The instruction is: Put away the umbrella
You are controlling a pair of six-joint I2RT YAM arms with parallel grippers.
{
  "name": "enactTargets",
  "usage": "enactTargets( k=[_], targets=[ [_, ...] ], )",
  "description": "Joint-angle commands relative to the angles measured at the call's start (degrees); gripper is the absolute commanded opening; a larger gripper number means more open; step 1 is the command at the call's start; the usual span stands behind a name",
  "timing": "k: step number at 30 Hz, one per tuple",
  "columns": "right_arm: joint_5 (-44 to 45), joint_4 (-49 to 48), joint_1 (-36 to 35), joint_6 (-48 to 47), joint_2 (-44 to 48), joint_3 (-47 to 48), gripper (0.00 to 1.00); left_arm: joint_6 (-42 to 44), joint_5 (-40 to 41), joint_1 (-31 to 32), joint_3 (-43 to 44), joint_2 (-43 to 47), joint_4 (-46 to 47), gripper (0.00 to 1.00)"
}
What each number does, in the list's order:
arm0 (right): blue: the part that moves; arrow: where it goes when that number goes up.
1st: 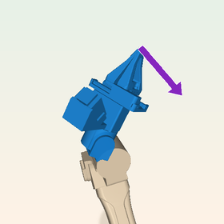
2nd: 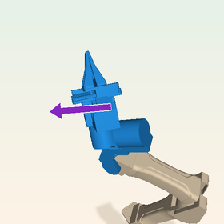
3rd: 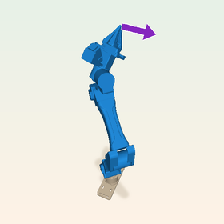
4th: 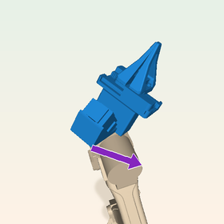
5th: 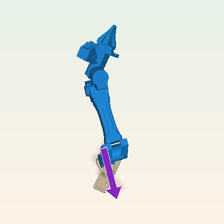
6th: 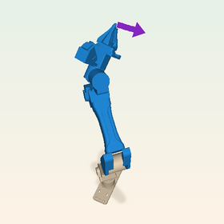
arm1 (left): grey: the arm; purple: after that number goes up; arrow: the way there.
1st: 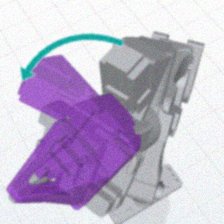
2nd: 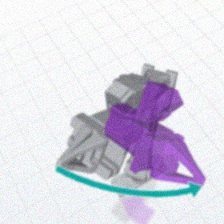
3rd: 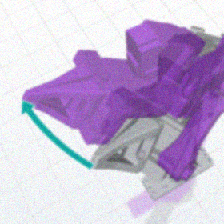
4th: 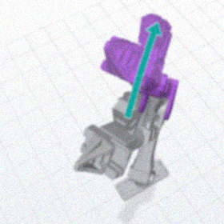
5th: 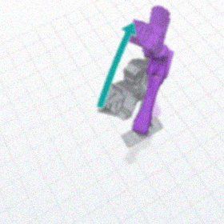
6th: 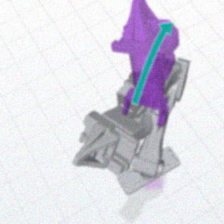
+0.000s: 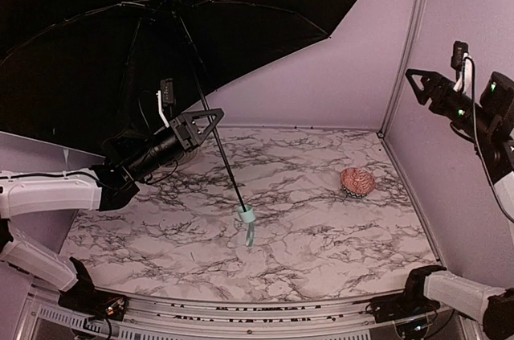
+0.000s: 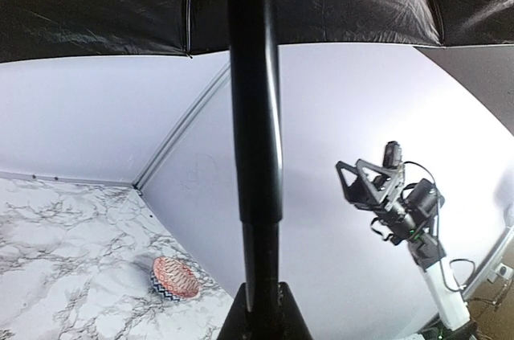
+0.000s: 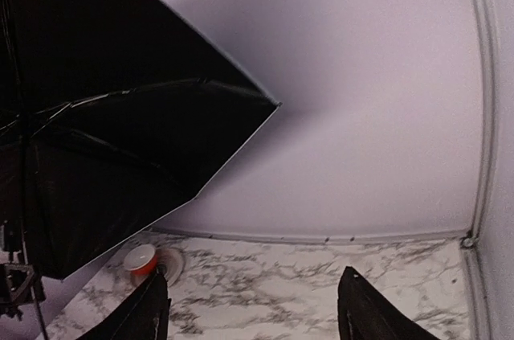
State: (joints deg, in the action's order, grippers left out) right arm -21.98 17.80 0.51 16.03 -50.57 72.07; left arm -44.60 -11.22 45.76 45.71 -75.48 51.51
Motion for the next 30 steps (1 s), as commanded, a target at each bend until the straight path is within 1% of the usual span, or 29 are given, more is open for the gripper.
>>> enactTargets(
  k=[1,4,7,9,11,13,16,18,23,27,30],
  targets=[
    [-4.6,-18.0,-9.6,15.9,0.2,-12.9,0.68,0.3,-7.0,0.3,3.8,-1.3,7.0,0.0],
    [2.9,-23.3,-21.8,15.0,-5.1,-12.1,0.7,0.1,-7.3,0.7,4.0,-2.0,6.9,0.0],
    [2.9,-30.8,-30.8,16.0,-13.4,-7.7,0.71,-0.2,-9.0,1.8,4.8,-3.5,6.8,0.0],
    [1.5,-35.1,-34.1,17.5,-19.3,-2.8,0.72,-0.3,-10.1,2.8,5.6,-5.0,6.9,0.0],
    [-0.1,-40.5,-36.0,20.4,-25.6,1.2,0.73,-0.1,-11.7,3.8,6.7,-6.4,6.9,0.0],
    [0.0,-43.2,-37.8,22.5,-30.4,5.7,0.74,0.3,-12.8,4.7,7.3,-7.2,6.9,0.0],
    [1.3,-40.6,-39.5,23.1,-36.4,13.9,0.76,1.6,-13.9,5.8,7.9,-7.9,6.9,0.0],
    [2.4,-40.4,-39.7,24.4,-38.9,17.3,0.77,2.3,-16.0,6.5,8.7,-8.7,6.9,0.0],
    [7.5,-43.4,-40.2,29.3,-41.1,18.6,0.76,2.3,-20.6,7.4,11.6,-11.3,6.9,0.0],
    [8.9,-46.6,-41.7,29.6,-41.3,17.7,0.76,1.2,-22.3,7.6,14.0,-13.8,6.9,0.0],
    [10.3,-46.7,-42.6,29.7,-40.6,17.0,0.76,0.1,-23.0,7.7,15.9,-15.6,6.9,0.0]
  ],
)
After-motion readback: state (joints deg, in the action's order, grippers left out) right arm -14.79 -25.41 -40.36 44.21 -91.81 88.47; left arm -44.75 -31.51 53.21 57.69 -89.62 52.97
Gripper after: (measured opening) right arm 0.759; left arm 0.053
